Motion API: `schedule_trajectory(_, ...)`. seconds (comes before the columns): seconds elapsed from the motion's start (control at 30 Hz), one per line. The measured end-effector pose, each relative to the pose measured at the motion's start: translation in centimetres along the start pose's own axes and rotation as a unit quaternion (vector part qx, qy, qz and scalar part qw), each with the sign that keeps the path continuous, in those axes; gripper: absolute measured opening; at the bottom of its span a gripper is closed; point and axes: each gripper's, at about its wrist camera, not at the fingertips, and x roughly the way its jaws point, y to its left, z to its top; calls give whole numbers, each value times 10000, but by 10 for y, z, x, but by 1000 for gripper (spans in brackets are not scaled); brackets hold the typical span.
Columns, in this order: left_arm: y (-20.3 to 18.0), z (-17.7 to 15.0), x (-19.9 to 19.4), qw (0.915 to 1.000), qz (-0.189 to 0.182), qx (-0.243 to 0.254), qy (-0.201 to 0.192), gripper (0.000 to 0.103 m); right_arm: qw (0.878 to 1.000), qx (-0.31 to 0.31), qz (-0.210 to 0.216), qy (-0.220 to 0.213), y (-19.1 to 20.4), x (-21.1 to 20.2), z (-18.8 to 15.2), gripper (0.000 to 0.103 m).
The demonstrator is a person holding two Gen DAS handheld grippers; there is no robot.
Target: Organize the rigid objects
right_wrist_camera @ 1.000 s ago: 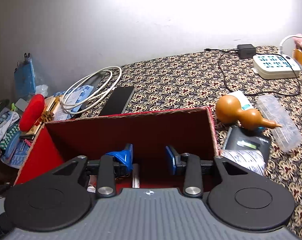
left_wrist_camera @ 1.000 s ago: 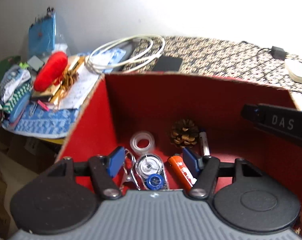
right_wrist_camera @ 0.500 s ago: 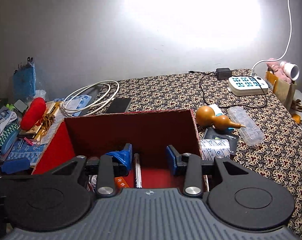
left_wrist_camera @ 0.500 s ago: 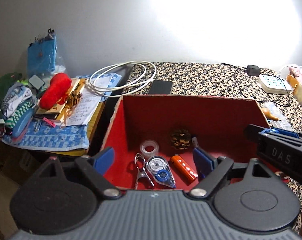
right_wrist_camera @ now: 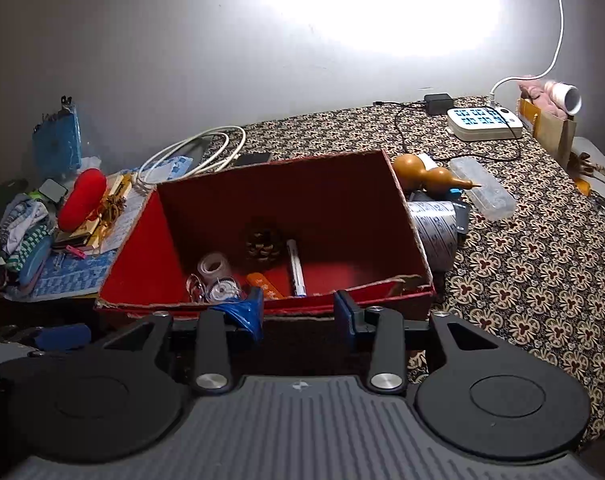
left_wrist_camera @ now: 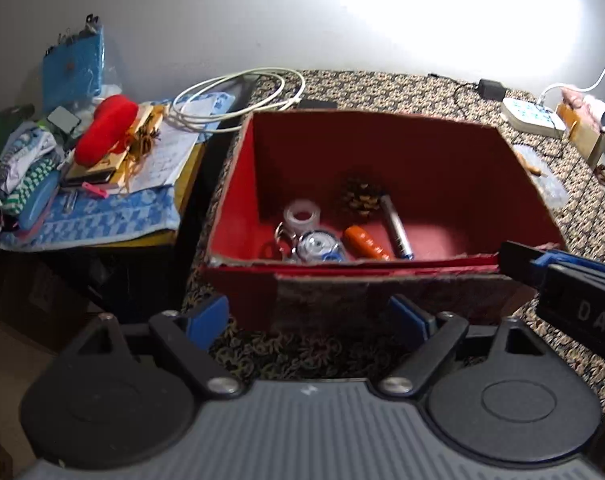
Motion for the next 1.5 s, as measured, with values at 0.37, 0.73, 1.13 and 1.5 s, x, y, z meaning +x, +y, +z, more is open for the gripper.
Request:
schedule_trajectory(0.37,5,-9,11,9987,124,-13,500,88,9967,-22,121,798,1,11,-15,22)
schedule_trajectory(0.73,1,19,0,9995,221,-190,124,88,9974,-564,190,415,3,3,12,22)
schedule_trajectory(1.13,-9,55,11,9988,468,-26,-109,88,9987,-372,317,126,-4,16,40,22)
schedule_trajectory(1.5,-9,73,43,9985,546,14,-70,88,9990,-322,283,152,-7,48,51,22)
